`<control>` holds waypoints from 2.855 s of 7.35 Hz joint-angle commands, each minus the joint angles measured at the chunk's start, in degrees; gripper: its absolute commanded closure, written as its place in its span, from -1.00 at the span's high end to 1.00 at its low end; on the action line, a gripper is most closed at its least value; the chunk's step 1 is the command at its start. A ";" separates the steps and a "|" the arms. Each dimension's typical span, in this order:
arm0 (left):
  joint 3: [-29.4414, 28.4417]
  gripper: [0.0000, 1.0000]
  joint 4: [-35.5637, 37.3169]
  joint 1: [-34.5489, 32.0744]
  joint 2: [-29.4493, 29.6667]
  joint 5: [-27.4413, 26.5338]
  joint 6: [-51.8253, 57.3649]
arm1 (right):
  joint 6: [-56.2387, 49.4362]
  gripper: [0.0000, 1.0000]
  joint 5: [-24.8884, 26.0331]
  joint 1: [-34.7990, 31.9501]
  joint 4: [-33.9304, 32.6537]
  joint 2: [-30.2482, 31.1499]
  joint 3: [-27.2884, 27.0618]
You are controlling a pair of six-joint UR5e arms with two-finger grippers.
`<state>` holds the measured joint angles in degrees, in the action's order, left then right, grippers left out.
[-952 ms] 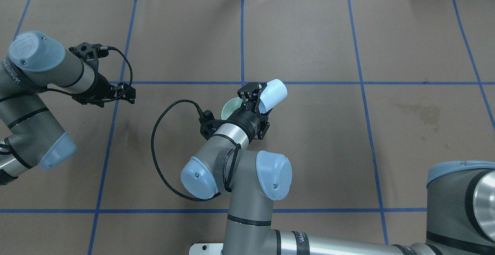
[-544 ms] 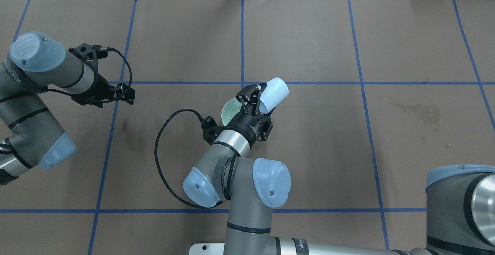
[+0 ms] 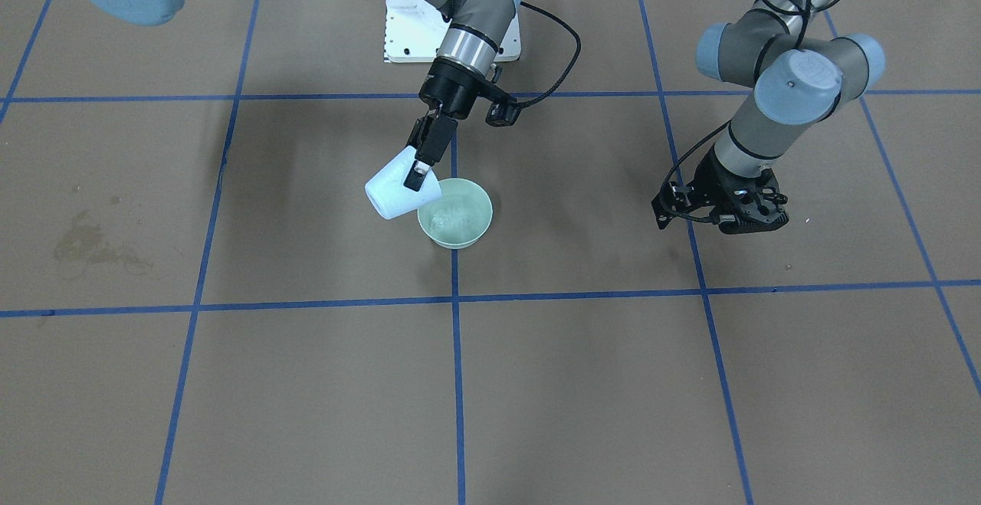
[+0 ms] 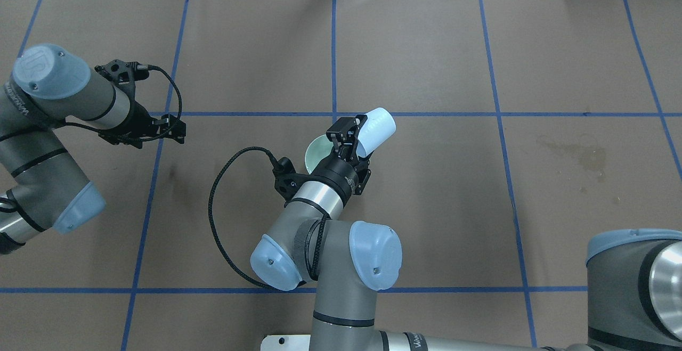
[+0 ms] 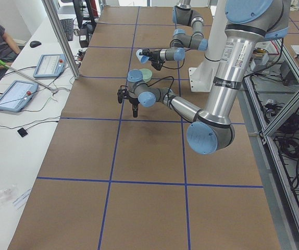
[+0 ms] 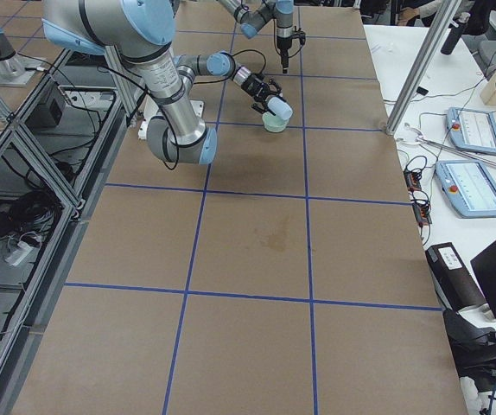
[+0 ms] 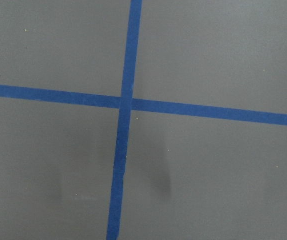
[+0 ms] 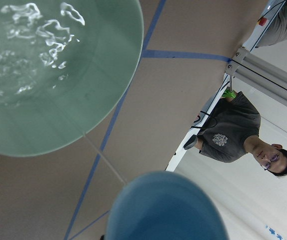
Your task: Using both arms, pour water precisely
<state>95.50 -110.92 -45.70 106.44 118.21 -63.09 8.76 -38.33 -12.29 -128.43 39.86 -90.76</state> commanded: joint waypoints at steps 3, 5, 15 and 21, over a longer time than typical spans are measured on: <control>0.13 1.00 -0.44 0.00 0.61 -0.09 0.16 | 14.64 -0.03 -21.45 -8.77 14.65 13.54 -17.49; 1.53 1.00 -0.53 0.00 0.79 -0.09 -0.01 | 16.20 0.02 -36.04 -15.97 28.08 26.16 -25.14; 8.13 1.00 0.53 -0.09 0.00 -0.18 -0.72 | 34.13 0.40 -58.11 -38.51 115.51 64.38 0.93; 8.22 1.00 0.53 -0.09 0.17 -0.18 -0.72 | 40.02 0.82 -57.74 -34.91 115.24 63.85 1.46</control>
<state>103.71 -110.39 -45.79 106.61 118.04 -63.81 48.60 -96.32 -48.11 -13.04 103.88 -89.21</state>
